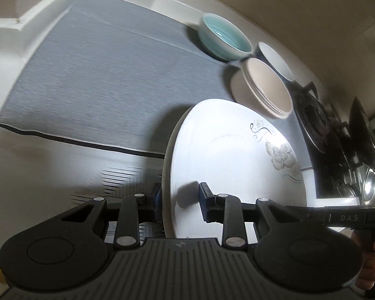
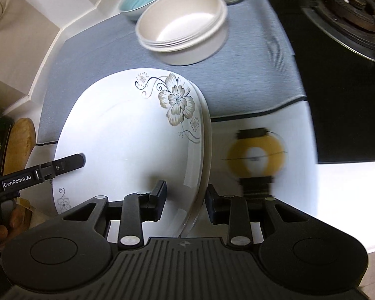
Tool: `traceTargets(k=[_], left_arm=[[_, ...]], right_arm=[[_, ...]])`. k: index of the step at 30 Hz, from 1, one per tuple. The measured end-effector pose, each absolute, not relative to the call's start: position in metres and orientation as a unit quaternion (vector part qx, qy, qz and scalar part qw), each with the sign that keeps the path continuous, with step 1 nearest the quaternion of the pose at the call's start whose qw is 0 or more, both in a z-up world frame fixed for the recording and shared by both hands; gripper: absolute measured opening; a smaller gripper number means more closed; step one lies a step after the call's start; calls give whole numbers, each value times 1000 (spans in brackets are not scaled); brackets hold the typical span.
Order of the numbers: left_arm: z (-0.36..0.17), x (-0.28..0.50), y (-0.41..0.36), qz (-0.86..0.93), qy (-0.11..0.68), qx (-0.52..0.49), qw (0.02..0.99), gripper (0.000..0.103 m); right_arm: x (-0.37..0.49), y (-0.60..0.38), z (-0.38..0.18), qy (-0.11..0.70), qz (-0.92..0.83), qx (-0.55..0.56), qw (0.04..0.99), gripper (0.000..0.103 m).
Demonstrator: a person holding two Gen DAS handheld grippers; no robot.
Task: Organize plates and bowls
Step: 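Bring the left gripper to the rim of the plate stack, then close the left gripper on the plate stack rim and lift it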
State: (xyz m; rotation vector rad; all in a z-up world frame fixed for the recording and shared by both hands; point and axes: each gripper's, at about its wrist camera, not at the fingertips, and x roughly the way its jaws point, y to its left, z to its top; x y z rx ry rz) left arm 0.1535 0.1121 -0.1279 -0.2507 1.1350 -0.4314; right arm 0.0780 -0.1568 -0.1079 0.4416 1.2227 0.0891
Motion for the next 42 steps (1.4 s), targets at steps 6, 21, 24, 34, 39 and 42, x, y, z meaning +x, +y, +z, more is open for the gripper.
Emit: traceTargets(k=[6, 21, 24, 34, 39, 42], left_arm=[[-128, 167, 145, -189, 527, -129, 819, 34], [-128, 220, 210, -118, 486, -161, 851, 35], [-127, 231, 217, -98, 476, -170, 857, 35], [-115, 228, 226, -61, 458, -169, 870, 41], [-102, 198, 219, -44, 432, -156, 887, 54], [-96, 181, 211, -34, 418, -149, 896, 56]], right_arm=[[99, -126, -106, 570, 45, 195, 797, 36], [163, -52, -103, 560, 63, 175, 808, 36], [176, -43, -103, 556, 71, 174, 810, 36], [192, -33, -106, 545, 85, 178, 815, 37], [185, -35, -103, 538, 71, 177, 821, 44], [171, -46, -97, 524, 62, 166, 833, 50]])
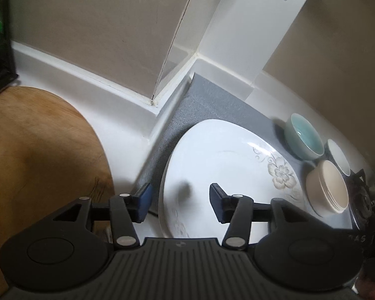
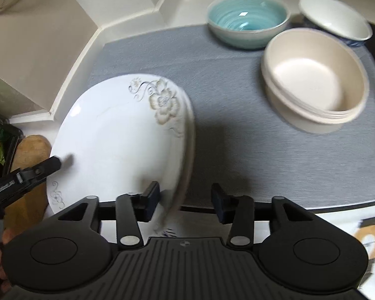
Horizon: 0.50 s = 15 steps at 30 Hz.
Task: Organize plates and bowls
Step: 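Close the left gripper on the plate stack rim and lift it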
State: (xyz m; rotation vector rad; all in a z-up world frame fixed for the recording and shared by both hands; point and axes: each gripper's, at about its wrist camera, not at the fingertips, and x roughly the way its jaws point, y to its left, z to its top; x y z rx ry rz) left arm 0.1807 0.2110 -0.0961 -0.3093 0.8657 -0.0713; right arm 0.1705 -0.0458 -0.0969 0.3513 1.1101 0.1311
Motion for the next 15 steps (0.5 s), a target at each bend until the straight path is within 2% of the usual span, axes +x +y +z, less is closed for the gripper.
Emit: traceTargets(k=[6, 12, 15], left_arm=[[-86, 148, 191, -30, 392, -117, 912, 56], [-72, 123, 159, -39, 372, -84, 924, 56], [-67, 113, 136, -38, 369, -82, 925, 51]], right_arm=[[139, -66, -81, 486, 46, 132, 863, 53], [117, -98, -76, 457, 44, 148, 876, 53], [109, -113, -74, 448, 54, 151, 880, 53]])
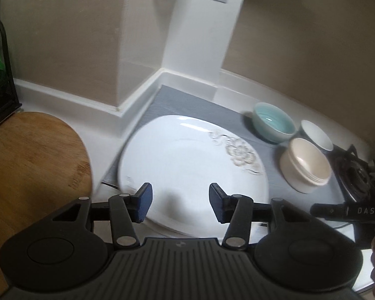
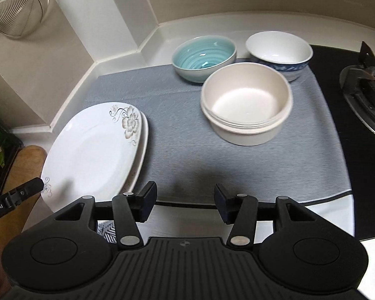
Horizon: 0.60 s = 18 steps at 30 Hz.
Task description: Organize plates and bowls
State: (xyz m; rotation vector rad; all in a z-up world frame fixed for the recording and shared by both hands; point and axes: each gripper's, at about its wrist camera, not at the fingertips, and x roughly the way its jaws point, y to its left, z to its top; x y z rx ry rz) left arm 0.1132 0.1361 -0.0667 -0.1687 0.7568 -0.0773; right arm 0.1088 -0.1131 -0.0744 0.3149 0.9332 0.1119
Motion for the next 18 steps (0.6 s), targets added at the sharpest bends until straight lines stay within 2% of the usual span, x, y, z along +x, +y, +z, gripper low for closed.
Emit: traceTargets(k=[4, 9, 13, 18], left_arm=[[-62, 94, 101, -47, 372, -86, 923, 36], [-63, 61, 59, -76, 382, -62, 919, 22], [-65, 30, 39, -81, 386, -44, 918, 19], [-69, 3, 33, -64, 401, -35, 913, 19]], right_arm=[[91, -135, -77, 444, 71, 156, 879, 53], [65, -159, -80, 447, 98, 154, 876, 53], [51, -173, -92, 456, 116, 153, 869, 51], [43, -181, -103, 459, 140, 152, 864, 35]])
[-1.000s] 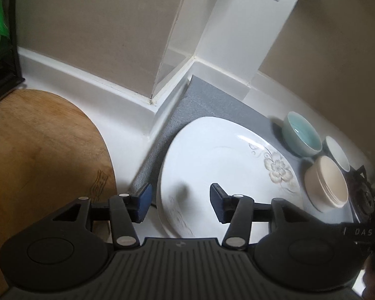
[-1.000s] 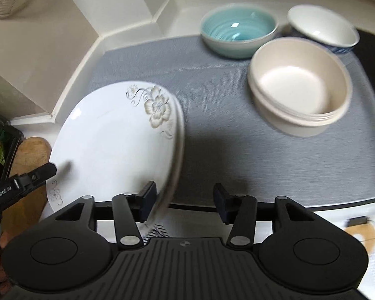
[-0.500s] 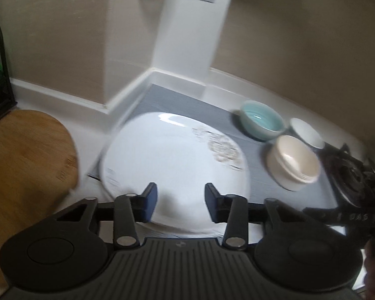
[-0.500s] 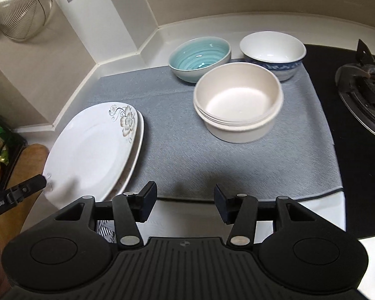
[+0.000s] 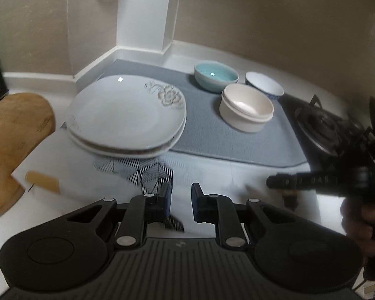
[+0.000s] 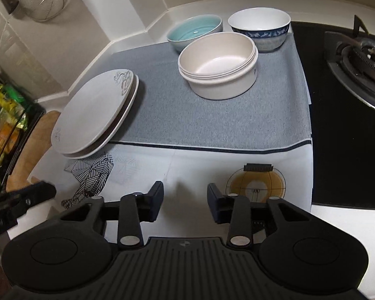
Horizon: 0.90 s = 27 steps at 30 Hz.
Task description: Organize plates and bowls
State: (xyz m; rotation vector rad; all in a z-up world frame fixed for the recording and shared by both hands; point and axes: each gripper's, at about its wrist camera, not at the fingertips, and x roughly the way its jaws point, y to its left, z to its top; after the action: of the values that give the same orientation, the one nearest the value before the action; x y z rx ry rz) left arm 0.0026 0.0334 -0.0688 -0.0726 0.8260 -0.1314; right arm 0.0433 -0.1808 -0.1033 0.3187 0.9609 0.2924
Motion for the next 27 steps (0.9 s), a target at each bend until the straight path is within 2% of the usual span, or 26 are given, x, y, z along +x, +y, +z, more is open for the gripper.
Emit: traceTargets(k=[2, 5, 20, 27], left_arm=[[-67, -1, 31, -61, 402, -33, 913, 19], [-64, -3, 21, -64, 399, -25, 914, 19], [-64, 27, -42, -130, 396, -36, 908, 19], [-60, 79, -65, -141, 395, -34, 907, 22]], right_arm=[[41, -184, -104, 455, 145, 153, 865, 29], [35, -189, -102, 445, 150, 161, 868, 27], [-10, -246, -82, 404, 135, 167, 889, 30], [-40, -281, -73, 372, 104, 161, 908, 30]])
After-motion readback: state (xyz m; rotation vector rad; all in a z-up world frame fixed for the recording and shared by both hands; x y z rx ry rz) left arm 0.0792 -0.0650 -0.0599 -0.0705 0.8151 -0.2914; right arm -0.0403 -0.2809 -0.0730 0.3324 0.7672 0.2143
